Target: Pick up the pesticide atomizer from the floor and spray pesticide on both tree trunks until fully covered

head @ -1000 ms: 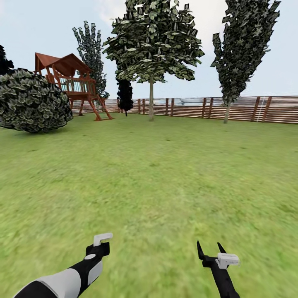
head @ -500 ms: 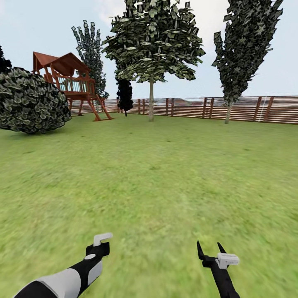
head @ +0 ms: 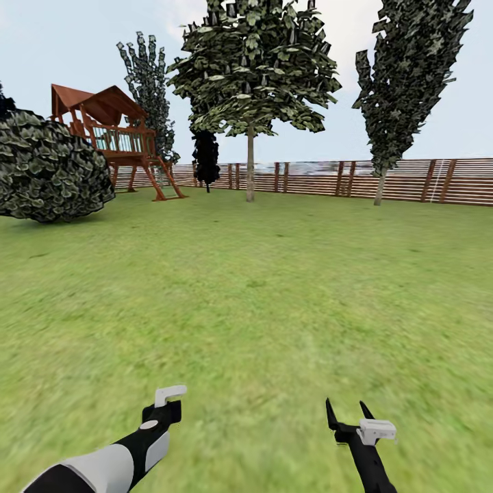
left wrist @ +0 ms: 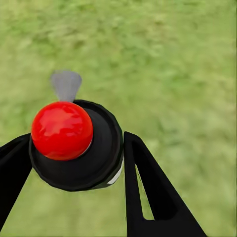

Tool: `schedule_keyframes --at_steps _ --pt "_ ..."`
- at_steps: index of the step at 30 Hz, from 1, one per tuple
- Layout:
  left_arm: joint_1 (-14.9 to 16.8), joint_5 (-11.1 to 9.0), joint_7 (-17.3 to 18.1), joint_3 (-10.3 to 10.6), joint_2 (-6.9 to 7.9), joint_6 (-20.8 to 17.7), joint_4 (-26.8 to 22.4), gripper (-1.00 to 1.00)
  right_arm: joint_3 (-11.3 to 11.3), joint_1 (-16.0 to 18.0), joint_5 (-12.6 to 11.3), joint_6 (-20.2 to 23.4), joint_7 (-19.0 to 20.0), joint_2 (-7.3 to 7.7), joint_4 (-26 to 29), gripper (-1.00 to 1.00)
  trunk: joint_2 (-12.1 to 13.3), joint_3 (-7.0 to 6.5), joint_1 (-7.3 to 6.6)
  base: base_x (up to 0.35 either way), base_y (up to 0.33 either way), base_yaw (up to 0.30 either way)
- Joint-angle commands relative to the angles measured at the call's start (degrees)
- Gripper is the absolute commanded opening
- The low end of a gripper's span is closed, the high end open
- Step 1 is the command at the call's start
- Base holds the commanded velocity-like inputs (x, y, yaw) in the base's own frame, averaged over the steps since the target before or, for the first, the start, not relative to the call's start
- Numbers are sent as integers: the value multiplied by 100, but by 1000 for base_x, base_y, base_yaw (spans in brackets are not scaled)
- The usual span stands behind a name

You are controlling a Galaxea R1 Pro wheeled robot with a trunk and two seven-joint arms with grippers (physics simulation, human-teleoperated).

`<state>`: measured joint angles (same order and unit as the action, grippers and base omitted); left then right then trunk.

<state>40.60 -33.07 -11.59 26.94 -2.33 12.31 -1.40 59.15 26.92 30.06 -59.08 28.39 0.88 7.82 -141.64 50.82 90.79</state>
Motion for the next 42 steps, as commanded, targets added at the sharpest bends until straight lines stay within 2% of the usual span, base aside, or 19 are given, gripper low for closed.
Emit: schedule_keyframes --at_steps 1,42 --pt "0 3 -1 5 -2 0 -1 -100 0 1 0 1 -2 0 0 100 0 0 0 337 0 0" --pt "0 3 -1 5 -1 0 -1 -100 0 1 0 1 0 0 0 100 0 0 0 337 0 0"
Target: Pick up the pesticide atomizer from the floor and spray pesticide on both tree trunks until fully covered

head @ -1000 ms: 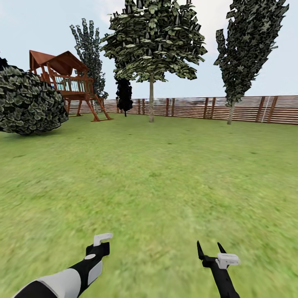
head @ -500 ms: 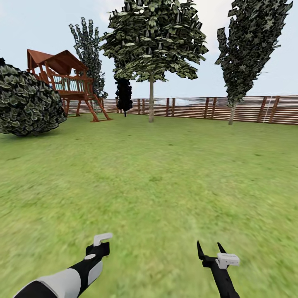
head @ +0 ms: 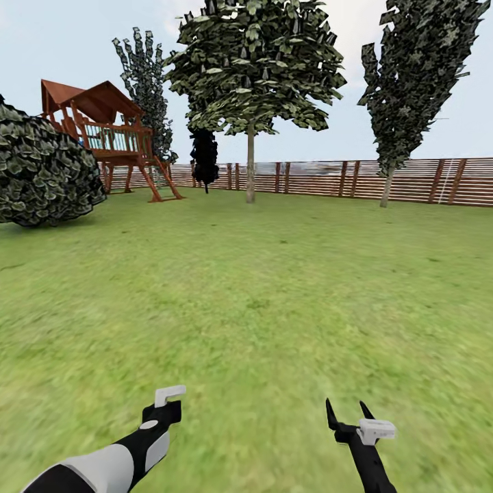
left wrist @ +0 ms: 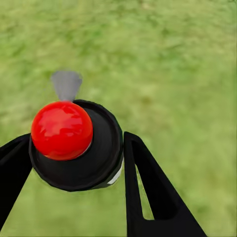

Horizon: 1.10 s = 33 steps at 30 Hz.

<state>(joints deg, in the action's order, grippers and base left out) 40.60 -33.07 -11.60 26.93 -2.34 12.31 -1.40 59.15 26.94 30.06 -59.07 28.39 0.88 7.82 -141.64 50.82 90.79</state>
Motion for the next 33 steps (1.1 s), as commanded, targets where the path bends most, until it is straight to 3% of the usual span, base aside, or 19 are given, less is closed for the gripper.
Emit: schedule_keyframes --at_steps 1,33 --pt "0 4 -1 2 3 0 -1 -100 0 1 0 0 0 0 0 100 0 0 0 337 0 0" --pt "-3 3 -7 5 -3 -2 -1 -100 0 -2 0 -1 0 0 0 100 0 0 0 337 0 0"
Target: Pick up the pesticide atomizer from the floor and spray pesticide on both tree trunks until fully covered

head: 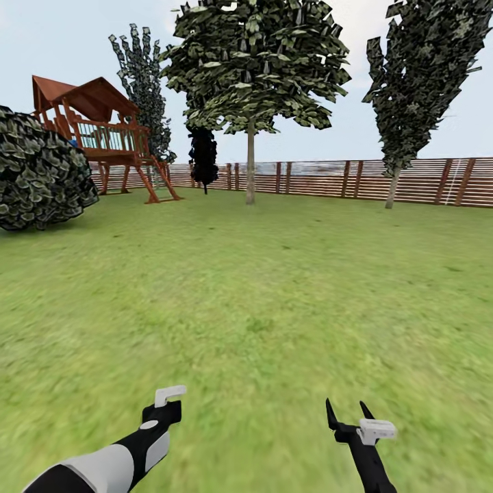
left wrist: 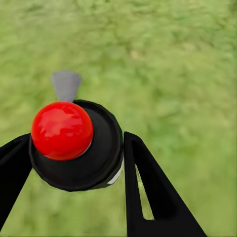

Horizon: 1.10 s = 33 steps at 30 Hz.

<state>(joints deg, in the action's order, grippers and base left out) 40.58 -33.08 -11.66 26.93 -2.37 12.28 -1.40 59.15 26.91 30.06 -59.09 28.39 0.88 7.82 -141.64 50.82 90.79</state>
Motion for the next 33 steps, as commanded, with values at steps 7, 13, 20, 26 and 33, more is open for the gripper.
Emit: schedule_keyframes --at_steps 7,13,20,26,33 --pt "1 3 0 5 0 2 -1 -100 0 5 0 -1 0 0 0 100 0 0 0 337 0 0" --pt "3 3 -1 5 0 2 -1 -100 0 5 0 1 0 0 0 100 0 0 0 337 0 0" --pt "1 3 2 5 0 2 -1 -100 0 6 0 2 0 0 0 100 0 0 0 337 0 0" --pt "3 3 1 5 0 2 -1 -100 0 5 0 -1 0 0 0 100 0 0 0 337 0 0" --pt "3 3 1 5 0 2 -1 -100 0 4 0 1 0 0 0 100 0 0 0 337 0 0"
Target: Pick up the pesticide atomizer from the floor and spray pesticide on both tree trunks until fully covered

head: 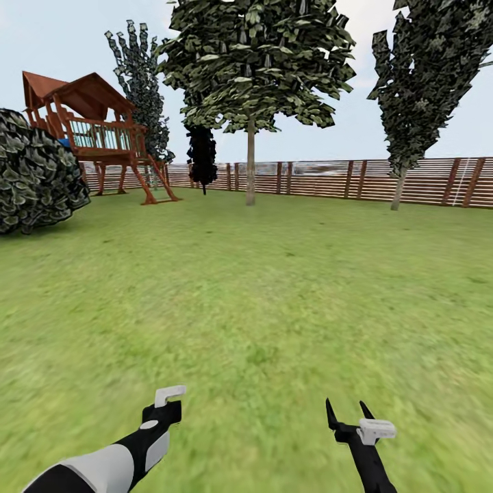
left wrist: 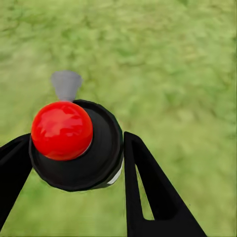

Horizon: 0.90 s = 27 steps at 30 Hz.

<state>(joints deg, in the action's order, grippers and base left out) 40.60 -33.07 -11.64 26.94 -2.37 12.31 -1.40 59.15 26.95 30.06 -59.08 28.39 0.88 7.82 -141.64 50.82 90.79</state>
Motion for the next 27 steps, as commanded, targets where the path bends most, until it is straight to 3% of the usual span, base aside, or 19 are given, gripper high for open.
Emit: schedule_keyframes --at_steps 1,27 --pt "0 3 -1 5 0 0 -1 -100 0 1 0 -1 -2 0 0 100 0 0 0 337 0 0" --pt "1 3 -2 5 0 -1 -1 -100 0 0 0 1 0 0 0 100 0 0 0 337 0 0"
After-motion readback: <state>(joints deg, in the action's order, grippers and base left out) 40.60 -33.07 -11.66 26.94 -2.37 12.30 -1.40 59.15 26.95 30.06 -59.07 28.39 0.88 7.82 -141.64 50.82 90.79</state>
